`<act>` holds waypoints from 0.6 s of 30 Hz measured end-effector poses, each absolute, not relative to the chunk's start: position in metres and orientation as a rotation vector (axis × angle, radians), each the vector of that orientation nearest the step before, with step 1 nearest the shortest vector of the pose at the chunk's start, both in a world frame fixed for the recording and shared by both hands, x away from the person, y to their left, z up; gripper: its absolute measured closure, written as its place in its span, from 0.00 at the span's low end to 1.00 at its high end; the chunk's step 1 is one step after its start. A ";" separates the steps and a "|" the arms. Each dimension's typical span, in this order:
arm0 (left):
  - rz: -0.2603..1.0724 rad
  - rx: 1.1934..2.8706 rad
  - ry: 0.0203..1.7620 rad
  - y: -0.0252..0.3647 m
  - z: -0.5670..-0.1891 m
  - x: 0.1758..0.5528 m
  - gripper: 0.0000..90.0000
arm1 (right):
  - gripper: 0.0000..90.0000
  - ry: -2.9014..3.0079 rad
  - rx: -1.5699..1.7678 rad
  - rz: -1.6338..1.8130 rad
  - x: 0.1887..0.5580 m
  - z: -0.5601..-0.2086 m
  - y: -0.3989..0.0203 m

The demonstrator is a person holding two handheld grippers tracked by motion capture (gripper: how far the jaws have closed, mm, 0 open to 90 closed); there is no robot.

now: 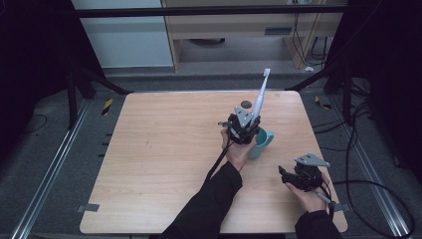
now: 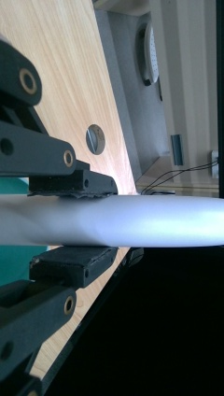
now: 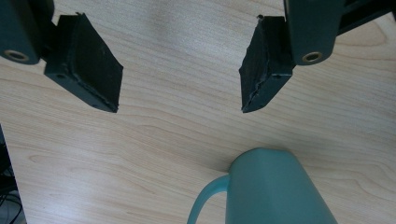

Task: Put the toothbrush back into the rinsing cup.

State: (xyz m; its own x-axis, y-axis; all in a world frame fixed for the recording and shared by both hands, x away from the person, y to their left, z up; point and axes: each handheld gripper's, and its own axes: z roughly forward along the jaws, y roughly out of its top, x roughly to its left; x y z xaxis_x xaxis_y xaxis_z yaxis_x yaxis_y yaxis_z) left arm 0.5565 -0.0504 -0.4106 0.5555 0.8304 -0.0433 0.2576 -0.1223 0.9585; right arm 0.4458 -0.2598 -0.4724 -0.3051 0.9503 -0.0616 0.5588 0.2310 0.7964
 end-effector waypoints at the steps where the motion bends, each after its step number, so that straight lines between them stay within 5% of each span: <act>1: 0.630 1.671 0.927 -0.051 -0.413 0.557 0.73 | 0.33 1.954 1.380 0.919 0.446 -0.472 -0.260; 18: 0.624 1.731 0.927 -0.055 -0.440 0.555 0.73 | 0.33 1.958 1.382 0.914 0.446 -0.473 -0.260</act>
